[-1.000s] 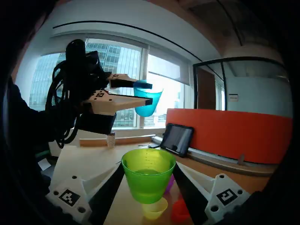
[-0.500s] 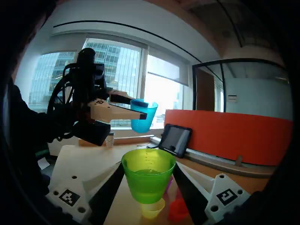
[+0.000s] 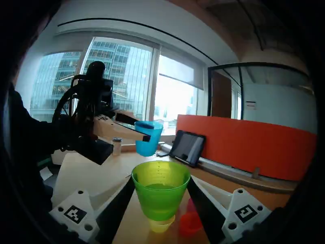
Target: Pour water
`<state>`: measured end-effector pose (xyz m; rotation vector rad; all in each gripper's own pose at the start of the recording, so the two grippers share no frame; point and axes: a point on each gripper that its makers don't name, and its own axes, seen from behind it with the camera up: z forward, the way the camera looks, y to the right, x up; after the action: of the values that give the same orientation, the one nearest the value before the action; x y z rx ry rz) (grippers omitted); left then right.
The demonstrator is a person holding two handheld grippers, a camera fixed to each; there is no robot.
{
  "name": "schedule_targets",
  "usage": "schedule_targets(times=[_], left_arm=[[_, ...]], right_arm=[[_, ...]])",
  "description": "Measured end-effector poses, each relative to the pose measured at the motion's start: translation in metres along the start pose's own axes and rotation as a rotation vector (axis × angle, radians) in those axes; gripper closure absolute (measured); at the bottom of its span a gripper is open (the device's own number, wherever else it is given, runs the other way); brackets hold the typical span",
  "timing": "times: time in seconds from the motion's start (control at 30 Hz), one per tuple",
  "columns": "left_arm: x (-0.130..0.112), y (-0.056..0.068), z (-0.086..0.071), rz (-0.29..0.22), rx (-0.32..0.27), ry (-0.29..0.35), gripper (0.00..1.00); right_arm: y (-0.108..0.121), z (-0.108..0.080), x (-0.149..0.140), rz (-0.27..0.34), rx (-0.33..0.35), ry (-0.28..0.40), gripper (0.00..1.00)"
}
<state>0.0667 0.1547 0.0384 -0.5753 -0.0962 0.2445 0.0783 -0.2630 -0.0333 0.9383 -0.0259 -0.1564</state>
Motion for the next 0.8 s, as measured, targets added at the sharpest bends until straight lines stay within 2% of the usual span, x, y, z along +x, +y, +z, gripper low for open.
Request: schedule_targets(times=[0.2,0.8], left_arm=[[-0.019,0.002,0.002,-0.034,-0.017,-0.026,0.13],[-0.079,0.011,0.007,-0.049,-0.041,-0.137,0.13]], right_arm=[[0.006,-0.002,-0.003,0.004,-0.011,-0.023,0.10],[0.024,-0.020,-0.036,0.030,-0.029,-0.136,0.09]])
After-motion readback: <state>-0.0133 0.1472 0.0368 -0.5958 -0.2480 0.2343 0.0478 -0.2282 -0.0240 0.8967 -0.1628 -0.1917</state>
